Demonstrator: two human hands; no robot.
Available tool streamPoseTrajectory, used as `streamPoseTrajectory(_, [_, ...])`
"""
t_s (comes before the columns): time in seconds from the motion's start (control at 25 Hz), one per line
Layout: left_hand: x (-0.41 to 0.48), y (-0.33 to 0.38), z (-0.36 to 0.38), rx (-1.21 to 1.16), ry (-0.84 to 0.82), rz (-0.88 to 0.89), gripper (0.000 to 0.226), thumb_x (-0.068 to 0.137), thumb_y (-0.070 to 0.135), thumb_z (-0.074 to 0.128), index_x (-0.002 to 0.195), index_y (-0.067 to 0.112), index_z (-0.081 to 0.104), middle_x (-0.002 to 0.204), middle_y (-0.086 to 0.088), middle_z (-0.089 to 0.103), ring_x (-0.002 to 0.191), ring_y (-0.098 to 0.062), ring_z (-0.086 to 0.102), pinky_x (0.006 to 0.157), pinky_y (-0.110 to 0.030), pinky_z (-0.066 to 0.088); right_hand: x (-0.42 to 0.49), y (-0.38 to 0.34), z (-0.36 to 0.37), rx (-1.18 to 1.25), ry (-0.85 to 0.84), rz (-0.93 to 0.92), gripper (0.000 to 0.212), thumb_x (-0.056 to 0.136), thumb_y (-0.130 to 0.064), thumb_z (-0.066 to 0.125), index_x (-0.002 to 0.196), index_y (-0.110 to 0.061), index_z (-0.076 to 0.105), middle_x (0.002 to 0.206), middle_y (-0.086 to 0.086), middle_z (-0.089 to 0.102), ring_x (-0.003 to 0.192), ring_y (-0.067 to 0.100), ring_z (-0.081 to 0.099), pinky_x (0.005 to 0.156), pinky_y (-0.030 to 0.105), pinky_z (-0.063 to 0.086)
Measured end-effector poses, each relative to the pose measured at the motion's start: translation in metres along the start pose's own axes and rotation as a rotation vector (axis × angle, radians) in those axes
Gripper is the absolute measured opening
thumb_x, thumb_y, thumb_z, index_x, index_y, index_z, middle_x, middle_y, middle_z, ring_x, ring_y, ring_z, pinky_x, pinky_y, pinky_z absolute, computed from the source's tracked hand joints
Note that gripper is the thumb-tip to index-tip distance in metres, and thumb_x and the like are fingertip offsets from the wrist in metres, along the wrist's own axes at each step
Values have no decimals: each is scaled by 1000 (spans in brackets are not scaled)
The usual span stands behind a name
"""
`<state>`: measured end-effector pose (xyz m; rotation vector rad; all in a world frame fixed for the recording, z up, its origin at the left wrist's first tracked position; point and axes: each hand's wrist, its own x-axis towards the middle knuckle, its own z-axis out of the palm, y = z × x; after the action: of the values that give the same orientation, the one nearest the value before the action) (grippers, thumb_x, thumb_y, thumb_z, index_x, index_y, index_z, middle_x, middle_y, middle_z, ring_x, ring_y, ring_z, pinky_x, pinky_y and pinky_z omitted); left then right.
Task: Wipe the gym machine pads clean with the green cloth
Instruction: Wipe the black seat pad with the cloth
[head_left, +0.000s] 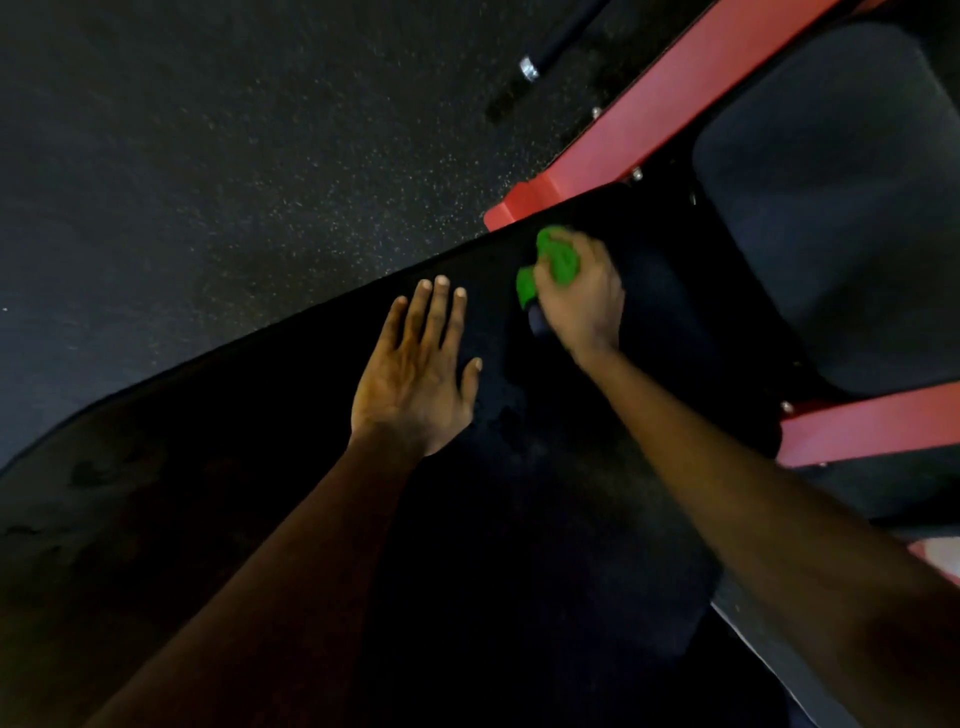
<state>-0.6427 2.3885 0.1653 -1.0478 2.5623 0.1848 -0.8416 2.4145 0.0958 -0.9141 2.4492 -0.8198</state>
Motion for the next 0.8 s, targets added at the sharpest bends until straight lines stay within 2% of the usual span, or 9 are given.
streamPoseTrajectory(0.12, [0,-1,-1,2,-25,1,74,102,49,18,159,5,0,166,-16,1,154,-29,0,125,-46,6,68,-13,13,-62,2,265,37,86,-40,58,118,-25,68,120,4,67,110,28,64,83,32,47])
streamPoseTrajectory(0.2, [1,-1,-1,6,-35,4,74,101,49,16,158,5,-2,166,-16,-1,154,-29,-2,125,-46,5,80,-27,18,-64,-48,303,35,86,-40,59,117,-28,68,121,3,67,111,27,64,86,30,48])
streamPoseTrajectory(0.24, [1,-1,-1,5,-39,6,74,101,49,15,158,5,-3,166,-17,-2,154,-30,-3,125,-46,5,72,-38,21,-55,-91,248,33,86,-40,60,117,-31,69,122,1,68,110,26,64,87,30,48])
streamPoseTrajectory(0.36, [2,-1,-2,1,-37,5,74,101,49,16,158,5,-2,166,-17,0,154,-30,-1,125,-47,5,25,-61,26,25,-199,-99,31,84,-32,66,115,-31,71,120,-4,69,108,18,65,89,23,46])
streamPoseTrajectory(0.44, [2,-1,-3,-13,-45,6,74,101,48,16,158,5,-2,166,-17,-1,154,-31,-1,125,-47,4,31,-50,24,34,-164,-171,32,83,-32,67,115,-27,72,119,-5,69,108,17,65,89,25,48])
streamPoseTrajectory(0.64, [3,-1,0,-3,-42,11,74,102,48,16,158,4,-3,166,-18,-2,154,-31,-3,125,-47,4,94,-11,15,-123,-58,232,41,83,-42,59,119,-26,68,120,5,68,110,30,65,86,33,50])
streamPoseTrajectory(0.72, [3,-2,1,-7,-49,12,74,101,48,14,158,4,-4,166,-18,-3,154,-31,-4,124,-48,4,88,-22,17,-93,-58,278,40,83,-43,59,118,-28,68,121,4,68,111,30,65,89,34,50])
streamPoseTrajectory(0.8, [3,-2,1,-8,-51,8,74,101,48,14,158,4,-5,166,-18,-4,154,-31,-4,124,-48,3,59,-34,19,-62,-102,214,42,81,-46,60,118,-30,68,122,0,68,110,27,65,90,34,50])
